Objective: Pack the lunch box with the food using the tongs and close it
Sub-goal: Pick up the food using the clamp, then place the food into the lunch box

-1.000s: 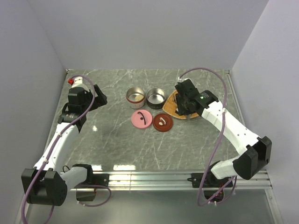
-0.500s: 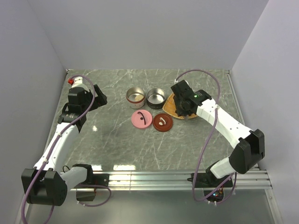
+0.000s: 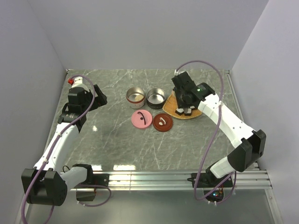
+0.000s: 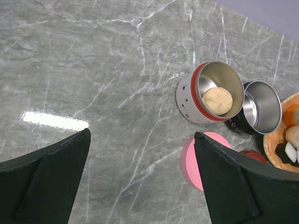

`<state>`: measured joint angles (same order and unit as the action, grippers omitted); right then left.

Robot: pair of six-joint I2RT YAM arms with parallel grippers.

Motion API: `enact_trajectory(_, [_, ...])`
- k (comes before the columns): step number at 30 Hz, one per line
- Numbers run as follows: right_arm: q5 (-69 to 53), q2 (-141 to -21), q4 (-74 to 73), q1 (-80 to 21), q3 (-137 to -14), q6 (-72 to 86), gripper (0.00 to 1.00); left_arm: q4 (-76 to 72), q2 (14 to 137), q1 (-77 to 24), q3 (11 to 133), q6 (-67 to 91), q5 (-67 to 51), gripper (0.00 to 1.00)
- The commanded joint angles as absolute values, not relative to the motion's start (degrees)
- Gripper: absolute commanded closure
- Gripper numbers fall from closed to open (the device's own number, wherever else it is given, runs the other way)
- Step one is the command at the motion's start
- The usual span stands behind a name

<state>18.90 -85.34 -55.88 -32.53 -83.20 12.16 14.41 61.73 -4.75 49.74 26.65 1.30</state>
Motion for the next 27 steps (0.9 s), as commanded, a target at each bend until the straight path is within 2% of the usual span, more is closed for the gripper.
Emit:
enact_trajectory(1, [19.95,-85.25,-57.48,-33.39,-91.57,10.81,0.87,12.13,61.08,-4.92,49.31,26.72,0.53,0.01])
enact_trajectory(5, [15.83,-87.0,-58.71,-34.27,-98.94,10.98,0.87,12.22,61.08,-4.92,49.39,26.72,0.53,0.01])
enact_trajectory(16, [0.18,-94.39,-52.65,-39.55,-105.2,11.34,0.86,12.92,61.08,-4.92,50.19,26.45,0.97,0.0])
enact_trajectory(27, [0.18,-99.75,-50.01,-42.54,-107.93,10.72,0.85,13.18,60.73,-4.92,50.27,26.37,0.97,0.01])
